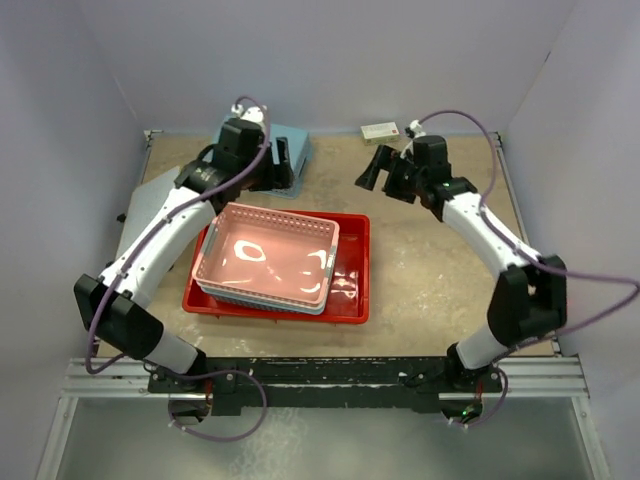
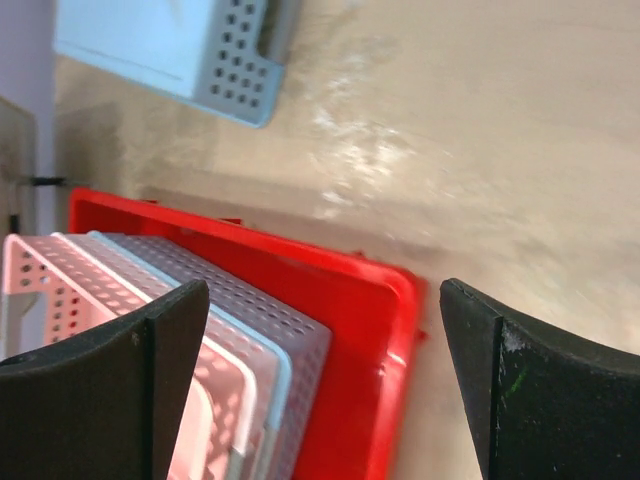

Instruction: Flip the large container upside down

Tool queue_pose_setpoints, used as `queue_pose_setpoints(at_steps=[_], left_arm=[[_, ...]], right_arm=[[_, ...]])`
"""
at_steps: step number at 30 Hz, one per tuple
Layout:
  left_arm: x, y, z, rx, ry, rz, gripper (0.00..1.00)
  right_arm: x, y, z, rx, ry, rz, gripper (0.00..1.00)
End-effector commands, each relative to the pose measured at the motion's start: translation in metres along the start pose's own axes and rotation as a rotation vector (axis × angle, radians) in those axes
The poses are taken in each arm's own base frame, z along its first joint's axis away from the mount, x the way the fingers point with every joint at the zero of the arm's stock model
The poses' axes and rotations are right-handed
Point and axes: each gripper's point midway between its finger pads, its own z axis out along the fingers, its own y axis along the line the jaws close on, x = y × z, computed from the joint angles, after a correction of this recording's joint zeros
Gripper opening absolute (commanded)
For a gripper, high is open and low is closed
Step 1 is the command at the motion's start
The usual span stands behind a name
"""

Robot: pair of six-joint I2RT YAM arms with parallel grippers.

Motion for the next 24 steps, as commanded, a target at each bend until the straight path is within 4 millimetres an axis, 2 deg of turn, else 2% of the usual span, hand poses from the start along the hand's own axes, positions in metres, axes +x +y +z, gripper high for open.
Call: queue_pose_setpoints(at_steps=[1,3,5,7,9,12,15,18,24], left_arm=[[-0.009,-0.041,-0.042,-0.022,-0.117,0.179,0.74],[0.009,-0.061,-0.053,-0.024,-0.107,0.216,0.74],[0.035,-0.087,-0.060,0.008,-0.085,0.237,0.74],[0.060,-0.103,-0.062,0.016,-0.064,0.244,0.74],[0.084,-0.114,-0.061,0.009,-0.050,0.253,0.74],[0.119,-0.119,-0.051,-0.016,-0.015,0.278,0.74],[0.149,-0.113,-0.035,-0.073,0.026,0.311,0.73],[0.165,-0.106,-0.025,-0.123,0.048,0.333,0.67],[0.185,-0.103,-0.012,-0.129,0.085,0.347,0.47]], right_arm=[[0.004,-0.056,-0.071,0.362,-0.068,-0.032,1.00],[0.011,-0.075,-0.097,0.477,-0.086,-0.011,1.00],[0.018,-0.093,-0.121,0.591,-0.114,0.024,1.00],[0.023,-0.102,-0.141,0.655,-0.146,0.057,1.00],[0.027,-0.108,-0.152,0.693,-0.178,0.091,1.00],[0.027,-0.110,-0.160,0.704,-0.221,0.123,1.00],[0.022,-0.107,-0.160,0.692,-0.246,0.133,1.00],[0.017,-0.104,-0.159,0.688,-0.244,0.119,1.00],[0.015,-0.104,-0.154,0.694,-0.224,0.107,1.00]])
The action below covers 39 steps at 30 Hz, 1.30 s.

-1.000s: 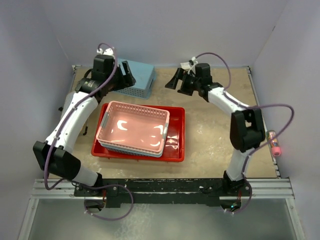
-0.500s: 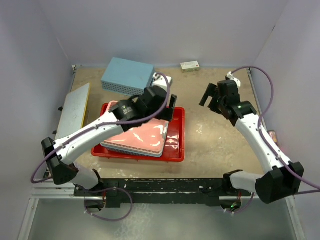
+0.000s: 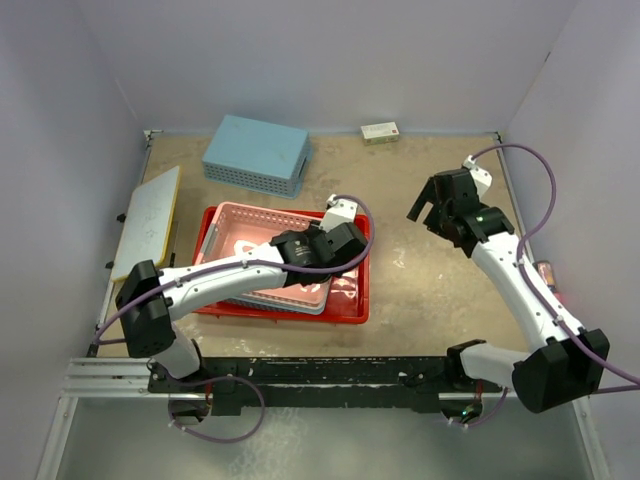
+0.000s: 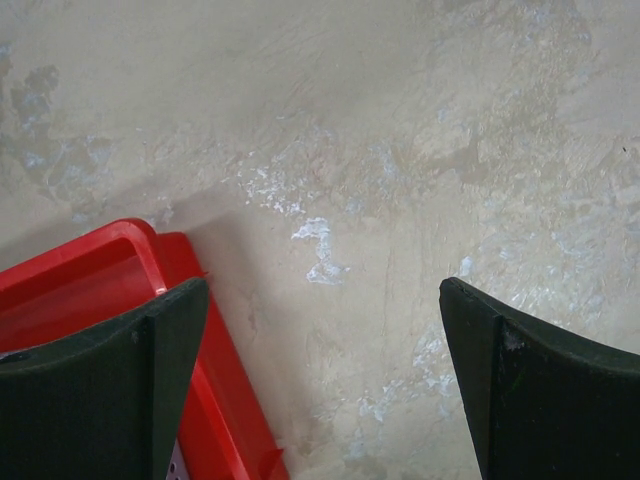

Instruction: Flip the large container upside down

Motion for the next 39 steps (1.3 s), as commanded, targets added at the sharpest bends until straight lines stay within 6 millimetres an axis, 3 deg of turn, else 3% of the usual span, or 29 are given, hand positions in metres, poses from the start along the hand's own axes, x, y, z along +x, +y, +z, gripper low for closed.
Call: queue_pose_setpoints(at_steps=[1,5,9,10,14,18,24,28,34,39], left_arm=[[-0.002,-0.002,0.003,-0.016,-0.025,-0.036,0.45],[0.004,-0.004,0.008,-0.026,0.006,-0.022,0.29],[-0.016,-0.007,-0.009,0.000,-0.010,-0.037,0.03],[-0.025,-0.008,-0.017,0.017,-0.018,-0.043,0.00],[-0.070,-0.012,-0.063,0.114,-0.071,-0.084,0.00],[-0.100,-0.017,-0.100,0.203,-0.077,-0.089,0.00],[-0.147,-0.036,-0.141,0.355,-0.131,-0.116,0.00],[-0.197,-0.040,-0.164,0.460,-0.247,-0.179,0.00],[-0.288,-0.024,-0.163,0.596,-0.469,-0.343,0.00],[-0.338,-0.039,-0.151,0.771,-0.562,-0.398,0.00]], right_arm=[[-0.016,0.003,-0.004,0.013,-0.041,0.015,1.00],[-0.018,0.005,-0.003,0.007,-0.042,0.008,1.00],[-0.024,0.007,-0.006,0.001,-0.056,0.001,1.00],[-0.026,0.008,-0.006,0.001,-0.060,-0.002,1.00],[-0.031,0.007,-0.009,0.004,-0.076,-0.005,1.00],[-0.037,0.008,-0.013,-0.003,-0.097,-0.002,1.00],[-0.048,0.005,-0.023,0.000,-0.137,0.005,1.00],[-0.062,-0.006,-0.036,0.031,-0.207,0.012,1.00],[-0.079,-0.027,-0.063,0.061,-0.318,0.039,1.00],[-0.083,-0.045,-0.083,0.075,-0.383,0.061,1.00]])
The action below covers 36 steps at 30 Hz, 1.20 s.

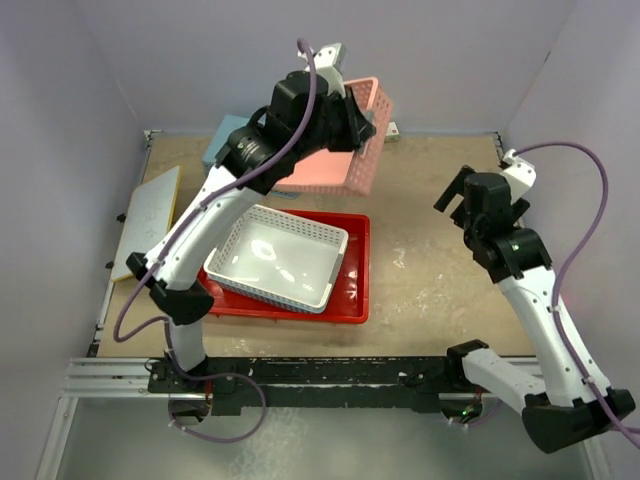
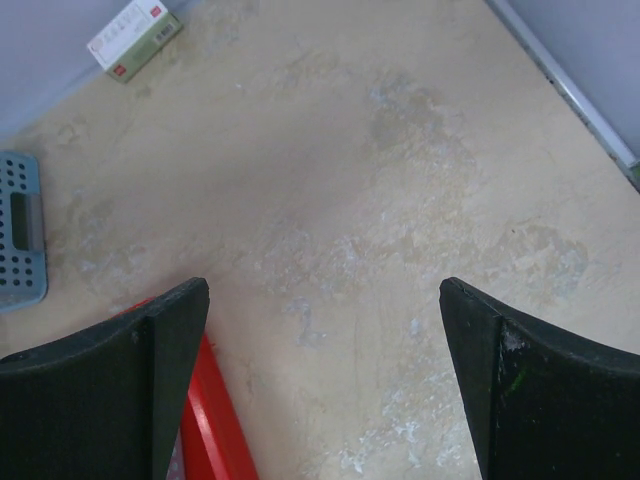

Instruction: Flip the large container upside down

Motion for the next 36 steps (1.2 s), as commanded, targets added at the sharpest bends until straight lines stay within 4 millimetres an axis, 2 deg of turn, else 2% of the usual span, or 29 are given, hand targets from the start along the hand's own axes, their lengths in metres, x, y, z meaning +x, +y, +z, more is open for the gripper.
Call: queue_pose_setpoints(at_steps=[1,3,7,13,17,21,28,36], left_arm=[[-0.060,-0.056,0.015,0.326,-0.166,-0.071,0.00],[-0.064,-0.064,0.032,0.427,-0.161,-0.130,0.00],[-0.056,-0.074,0.061,0.592,-0.125,-0.233,0.00],[-0.044,-0.072,0.101,0.777,-0.092,-0.391,0.00],[-0.030,-0.059,0.124,0.864,-0.047,-0.522,0.00],[-0.012,-0.044,0.144,0.872,-0.017,-0.576,0.00],[0.008,-0.008,0.158,0.905,0.042,-0.778,0.00],[0.037,0.036,0.175,0.851,0.120,-0.974,0.00]], right_arm=[[-0.025,-0.024,-0.020,0.049,-0.116,0.030,1.00],[-0.028,-0.031,-0.026,0.057,-0.139,0.036,1.00],[-0.031,-0.042,-0.034,0.071,-0.170,0.040,1.00],[-0.029,-0.047,-0.036,0.076,-0.182,0.040,1.00],[-0.028,-0.049,-0.036,0.080,-0.183,0.038,0.99],[-0.029,-0.050,-0.036,0.082,-0.192,0.037,0.99],[-0.030,-0.047,-0.034,0.075,-0.202,0.034,0.99],[-0.026,-0.033,-0.027,0.028,-0.171,0.036,0.99]])
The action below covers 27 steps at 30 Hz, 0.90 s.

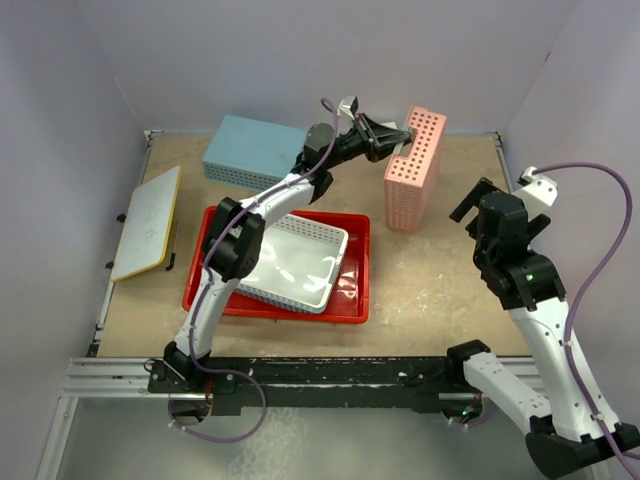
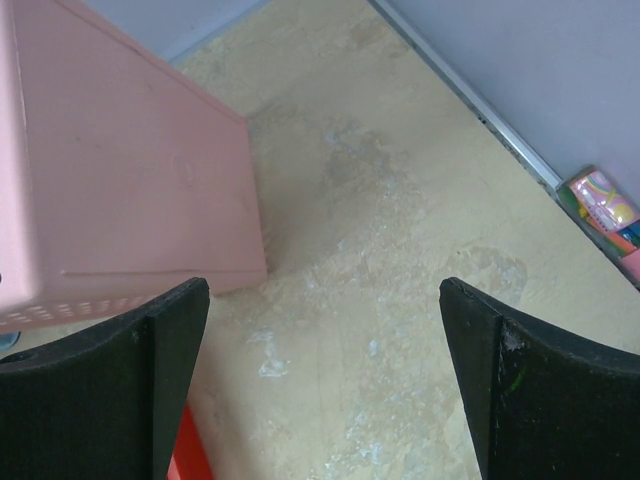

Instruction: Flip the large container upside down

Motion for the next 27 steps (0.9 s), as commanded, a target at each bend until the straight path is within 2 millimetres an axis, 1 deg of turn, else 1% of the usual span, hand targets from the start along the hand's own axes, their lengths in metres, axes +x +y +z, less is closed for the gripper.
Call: queue_pose_setpoints(at_steps=[1,5,6,7,8,10,13,15,19,21,24,26,27], left_arm=[[-0.011,-0.021,-0.018,0.127,-0.008,-0.090,0.00],[-0.031,-0.005,-0.044,0.134,-0.047,-0.148,0.00],[-0.034,0.000,-0.049,0.120,-0.053,-0.153,0.00],[-0.041,0.009,-0.056,0.097,-0.070,-0.154,0.00],[-0.048,0.013,-0.062,0.082,-0.080,-0.150,0.00],[-0.058,0.027,-0.074,0.034,-0.097,-0.145,0.08],[-0.073,0.047,-0.090,-0.049,-0.116,-0.122,0.27],[-0.081,0.064,-0.099,-0.132,-0.121,-0.093,0.38],[-0.097,0.092,-0.110,-0.262,-0.127,-0.027,0.53],[-0.105,0.107,-0.115,-0.355,-0.125,0.025,0.57],[-0.115,0.126,-0.122,-0.517,-0.125,0.107,0.60],[-0.123,0.129,-0.126,-0.599,-0.130,0.156,0.62],[-0.127,0.125,-0.125,-0.616,-0.132,0.183,0.62]], right_arm=[[-0.005,0.010,0.003,-0.026,-0.012,0.019,0.99],[0.000,0.011,0.006,-0.024,0.002,0.019,0.99],[0.001,0.011,0.006,-0.025,0.003,0.021,0.99],[0.003,0.011,0.007,-0.025,0.008,0.022,0.99],[0.006,0.012,0.007,-0.026,0.014,0.024,0.99],[0.009,0.012,0.008,-0.028,0.022,0.027,0.99],[0.012,0.011,0.009,-0.025,0.027,0.031,0.99],[0.015,0.011,0.010,-0.025,0.031,0.029,0.99],[0.025,0.015,0.012,-0.042,0.067,0.014,1.00],[0.030,0.018,0.014,-0.054,0.084,0.002,1.00],[0.040,0.026,0.016,-0.083,0.128,-0.029,1.00],[0.048,0.030,0.019,-0.096,0.157,-0.040,1.00],[0.051,0.032,0.020,-0.106,0.168,-0.043,1.00]])
